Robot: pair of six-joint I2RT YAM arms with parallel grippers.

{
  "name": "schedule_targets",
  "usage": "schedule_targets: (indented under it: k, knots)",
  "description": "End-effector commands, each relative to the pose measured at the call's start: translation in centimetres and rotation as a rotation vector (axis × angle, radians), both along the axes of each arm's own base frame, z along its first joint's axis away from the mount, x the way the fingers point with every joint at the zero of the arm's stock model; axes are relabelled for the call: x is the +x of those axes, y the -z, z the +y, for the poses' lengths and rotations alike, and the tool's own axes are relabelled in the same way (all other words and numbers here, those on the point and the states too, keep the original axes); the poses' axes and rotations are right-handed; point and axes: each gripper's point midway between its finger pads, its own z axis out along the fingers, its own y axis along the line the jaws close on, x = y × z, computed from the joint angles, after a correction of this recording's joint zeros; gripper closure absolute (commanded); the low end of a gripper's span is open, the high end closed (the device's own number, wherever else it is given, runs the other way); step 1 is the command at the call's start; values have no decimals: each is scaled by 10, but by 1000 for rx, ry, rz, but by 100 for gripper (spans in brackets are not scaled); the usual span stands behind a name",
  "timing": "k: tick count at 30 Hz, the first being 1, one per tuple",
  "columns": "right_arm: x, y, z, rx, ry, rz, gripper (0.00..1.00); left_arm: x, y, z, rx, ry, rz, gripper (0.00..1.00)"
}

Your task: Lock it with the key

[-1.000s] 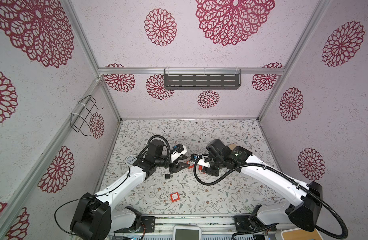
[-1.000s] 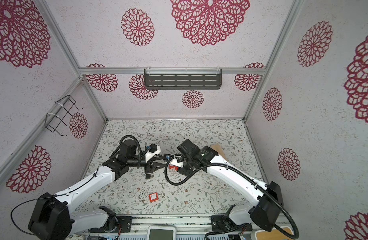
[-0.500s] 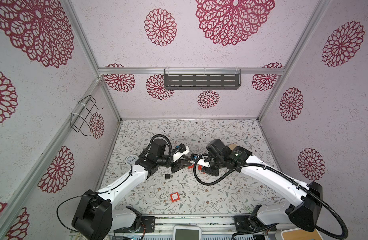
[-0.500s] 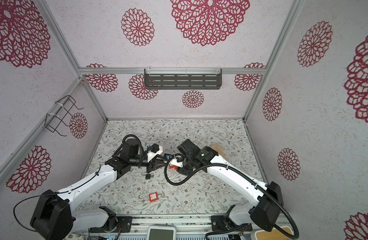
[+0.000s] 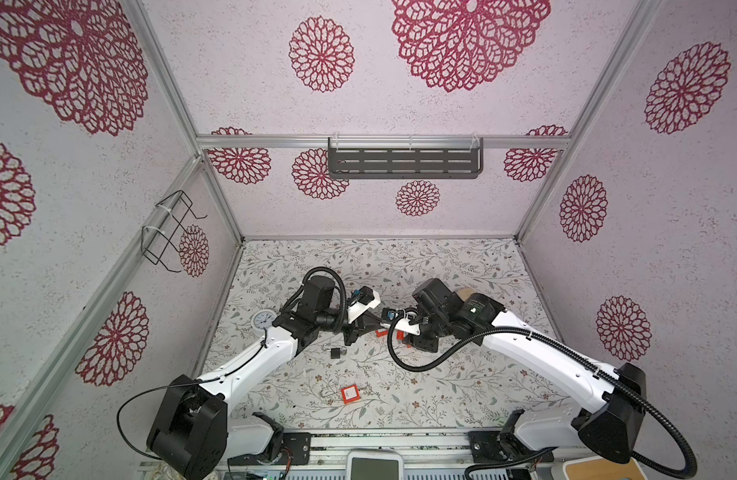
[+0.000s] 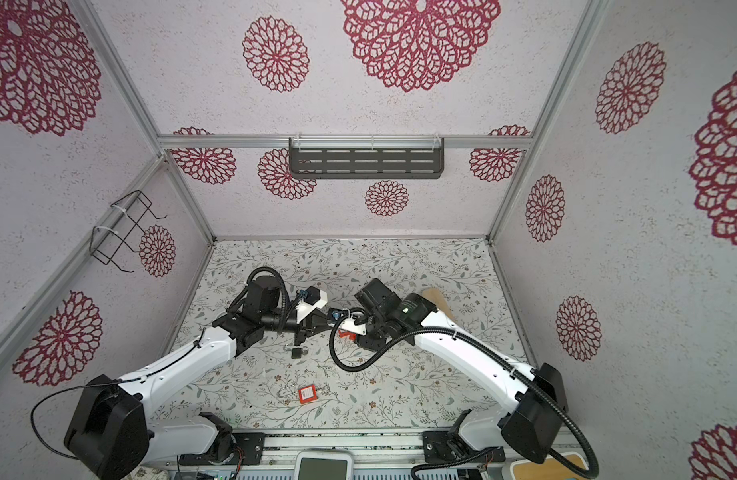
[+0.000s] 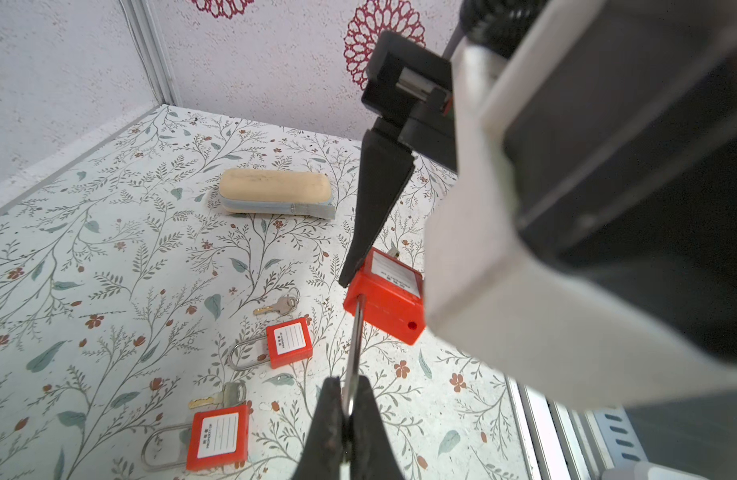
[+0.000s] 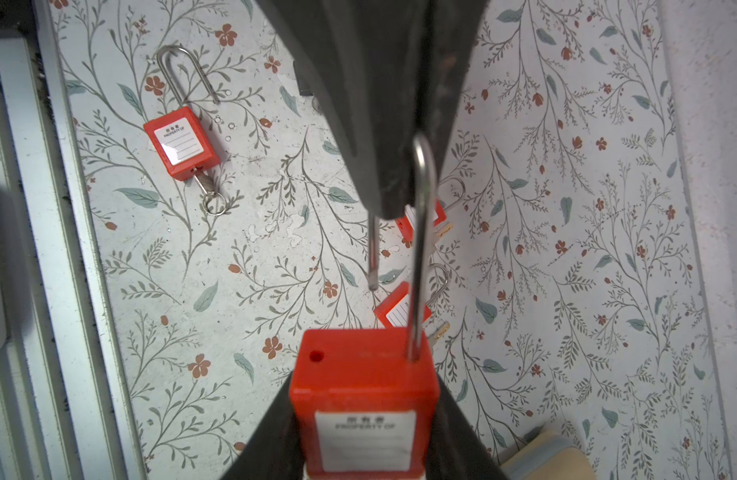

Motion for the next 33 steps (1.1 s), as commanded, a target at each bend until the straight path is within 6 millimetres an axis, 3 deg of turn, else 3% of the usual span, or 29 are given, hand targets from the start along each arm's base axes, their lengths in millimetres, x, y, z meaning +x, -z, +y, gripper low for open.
schedule_targets:
  k: [1, 3, 11, 19, 25, 33]
  knots:
    - [3, -22, 2, 61, 7, -56, 64, -4, -13, -6, -31, 45, -19, 100]
    - [1, -20, -1, 55, -13, -73, 52, -5, -14, -6, -33, 49, -21, 100]
    - [-8, -30, -21, 116, -13, -134, 31, -9, -26, -7, -49, 78, -50, 100]
    - [-12, -30, -32, 139, -9, -76, 32, -15, -32, -13, -67, 122, -79, 100]
    - [-15, -34, -25, 167, -49, -25, 39, -20, -31, -16, -61, 146, -96, 100]
    - [-16, -23, -19, 161, -76, 20, 43, -28, -41, -19, -78, 179, -137, 100]
